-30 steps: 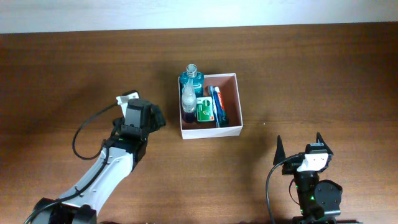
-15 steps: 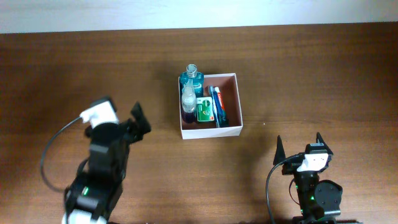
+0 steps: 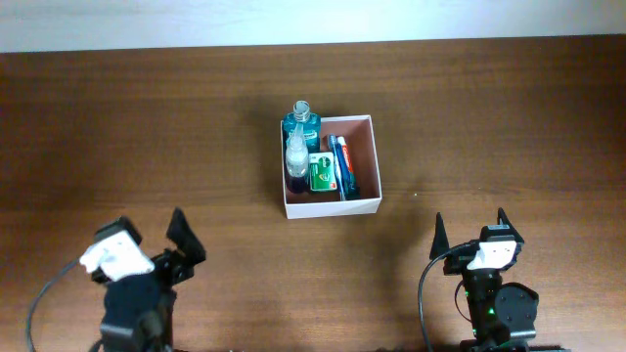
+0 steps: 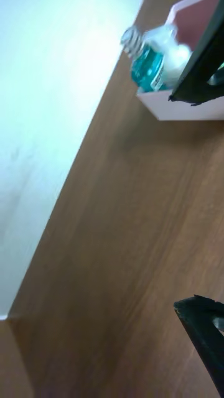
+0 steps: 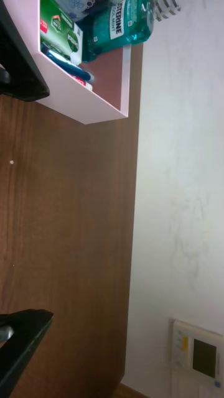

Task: Pack container

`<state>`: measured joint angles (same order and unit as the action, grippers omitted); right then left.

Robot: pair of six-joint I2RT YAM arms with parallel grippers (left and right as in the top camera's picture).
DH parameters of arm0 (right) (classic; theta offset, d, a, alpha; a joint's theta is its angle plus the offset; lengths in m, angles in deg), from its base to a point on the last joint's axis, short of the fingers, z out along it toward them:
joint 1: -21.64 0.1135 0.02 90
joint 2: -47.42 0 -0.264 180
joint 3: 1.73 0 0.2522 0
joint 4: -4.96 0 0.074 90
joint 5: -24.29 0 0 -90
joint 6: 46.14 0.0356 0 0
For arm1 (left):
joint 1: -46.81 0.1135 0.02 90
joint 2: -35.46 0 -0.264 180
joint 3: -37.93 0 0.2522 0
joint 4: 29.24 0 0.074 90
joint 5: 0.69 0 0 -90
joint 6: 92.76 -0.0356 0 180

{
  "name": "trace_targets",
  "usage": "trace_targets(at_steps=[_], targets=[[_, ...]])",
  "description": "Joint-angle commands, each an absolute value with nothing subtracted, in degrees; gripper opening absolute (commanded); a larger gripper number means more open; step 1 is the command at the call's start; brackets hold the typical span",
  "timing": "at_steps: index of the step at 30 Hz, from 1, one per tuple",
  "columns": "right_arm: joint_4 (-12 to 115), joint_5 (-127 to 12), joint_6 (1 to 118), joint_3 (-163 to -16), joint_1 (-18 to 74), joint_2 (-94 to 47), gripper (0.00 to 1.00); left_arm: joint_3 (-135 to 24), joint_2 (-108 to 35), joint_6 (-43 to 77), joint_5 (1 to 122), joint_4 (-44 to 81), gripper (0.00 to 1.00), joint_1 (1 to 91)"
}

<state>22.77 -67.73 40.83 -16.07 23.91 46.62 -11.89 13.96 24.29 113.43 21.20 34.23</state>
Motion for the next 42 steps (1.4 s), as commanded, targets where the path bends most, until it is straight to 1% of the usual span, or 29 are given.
trace_targets(at_steps=[1, 6, 11, 19, 24, 33, 38, 42], targets=[[23.25, -67.65, 40.88, -15.81, 23.49, 47.23, 0.99, -6.01, 18.77, 24.23, 112.97, 21.40, 0.99, 36.70], [23.25, -67.65, 40.85, -15.81, 23.49, 47.23, 0.98, 2.01, 25.50, 24.20, 112.53, 17.38, 0.99, 38.58], [23.25, -67.65, 40.88, -15.81, 23.49, 47.23, 0.99, 9.51, 30.66, 24.18, 112.62, 9.29, 0.99, 39.66], [23.25, -67.65, 40.88, -15.81, 23.49, 47.23, 0.99, 17.42, 31.58, 24.16, 108.73, -6.42, 0.99, 41.32], [23.25, -67.65, 40.88, -15.81, 23.49, 47.23, 0.99, 20.18, 32.00, 23.85, 105.89, -10.71, 0.99, 42.85], [23.25, -67.65, 40.88, -15.81, 23.49, 47.23, 0.99, 23.24, 35.19, 13.04, 101.85, -11.19, 0.99, 44.57], [23.25, -67.65, 40.88, -15.81, 23.49, 47.23, 0.98, 23.28, 35.19, 1.45, 100.60, -11.19, 0.99, 44.57], [23.25, -67.65, 40.88, -15.81, 23.49, 47.23, 0.99, 23.28, 35.19, -5.50, 100.60, -11.17, 0.99, 44.57]])
